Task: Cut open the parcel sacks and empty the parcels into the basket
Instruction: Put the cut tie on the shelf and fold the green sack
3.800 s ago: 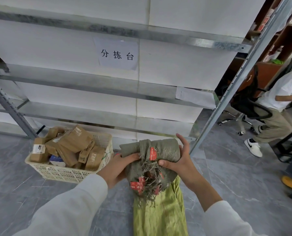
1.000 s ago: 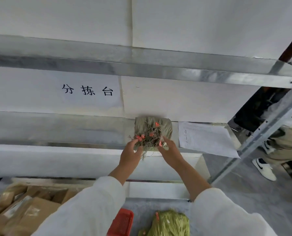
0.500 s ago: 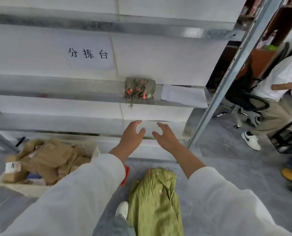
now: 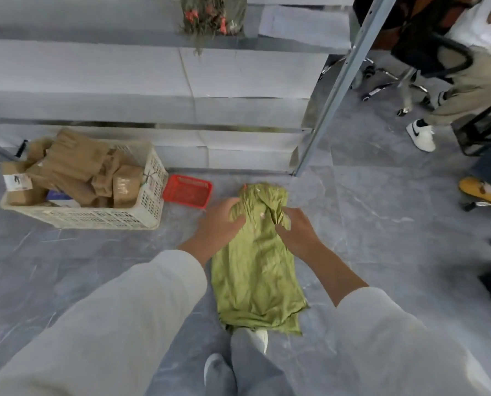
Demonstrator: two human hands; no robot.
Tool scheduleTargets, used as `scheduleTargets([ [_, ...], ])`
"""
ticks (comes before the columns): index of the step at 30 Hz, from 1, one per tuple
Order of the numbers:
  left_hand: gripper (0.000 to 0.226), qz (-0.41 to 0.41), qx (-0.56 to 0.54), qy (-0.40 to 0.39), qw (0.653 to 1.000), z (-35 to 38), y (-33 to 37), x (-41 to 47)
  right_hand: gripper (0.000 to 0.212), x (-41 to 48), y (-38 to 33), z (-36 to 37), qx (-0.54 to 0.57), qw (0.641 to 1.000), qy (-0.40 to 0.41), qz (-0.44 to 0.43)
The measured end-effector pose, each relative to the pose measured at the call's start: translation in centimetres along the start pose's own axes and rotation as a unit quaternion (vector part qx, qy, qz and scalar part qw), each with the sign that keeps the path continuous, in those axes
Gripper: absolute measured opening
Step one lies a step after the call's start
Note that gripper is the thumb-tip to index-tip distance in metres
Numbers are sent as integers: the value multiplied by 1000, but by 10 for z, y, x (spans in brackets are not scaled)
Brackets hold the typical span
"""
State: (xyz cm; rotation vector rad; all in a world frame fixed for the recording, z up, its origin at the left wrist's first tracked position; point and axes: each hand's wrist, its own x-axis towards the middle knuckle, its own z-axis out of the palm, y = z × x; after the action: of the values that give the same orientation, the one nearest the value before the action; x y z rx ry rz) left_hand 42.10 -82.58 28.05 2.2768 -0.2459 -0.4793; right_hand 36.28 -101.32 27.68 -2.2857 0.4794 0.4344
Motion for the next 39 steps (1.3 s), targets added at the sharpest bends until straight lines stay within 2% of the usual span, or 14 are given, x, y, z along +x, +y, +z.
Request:
scheduleTargets([
  [4, 47, 7, 43, -69, 997, 55, -57, -12, 52, -9, 70, 54, -10, 999, -14, 42],
  [13, 37, -29, 98, -140, 985, 221, -233, -40, 50, 22, 260, 197, -46, 991, -79, 100],
  [18, 23, -26, 149, -159, 976, 340, -336, -32, 54, 57, 382, 287, -172, 975, -122, 67],
  [22, 15, -32, 181, -190, 964, 426, -414, -18, 45, 88, 459, 361, -227, 963, -144, 36],
  [25, 23, 58, 300, -261, 916, 477, -465, -3, 47, 114, 508, 406, -297, 942, -157, 21],
  [28, 48, 124, 430, -335, 829, 507, -508, 5, 49, 139, 549, 437, -362, 920, -145, 28],
  [30, 55, 146, 493, -347, 784, 523, -531, 10, 53, 153, 566, 452, -404, 902, -148, 23],
  [32, 47, 129, 479, -337, 800, 532, -541, 12, 73, 163, 577, 457, -440, 878, -186, 30],
  [33, 43, 116, 455, -328, 819, 533, -542, 13, 74, 164, 578, 457, -452, 873, -183, 28],
  [34, 40, 106, 434, -318, 837, 532, -541, 11, 65, 163, 578, 456, -449, 880, -155, 21],
  [35, 38, 101, 416, -300, 852, 527, -536, 8, 48, 161, 577, 455, -424, 900, -102, 4],
  [37, 36, 103, 418, -248, 868, 510, -529, 4, 17, 148, 565, 450, -308, 951, 30, -27],
  [38, 37, 103, 423, -222, 872, 501, -525, 2, 16, 140, 557, 448, -246, 966, 74, -35],
  [39, 38, 102, 428, -201, 875, 492, -522, 0, 23, 130, 550, 446, -214, 971, 98, -47],
])
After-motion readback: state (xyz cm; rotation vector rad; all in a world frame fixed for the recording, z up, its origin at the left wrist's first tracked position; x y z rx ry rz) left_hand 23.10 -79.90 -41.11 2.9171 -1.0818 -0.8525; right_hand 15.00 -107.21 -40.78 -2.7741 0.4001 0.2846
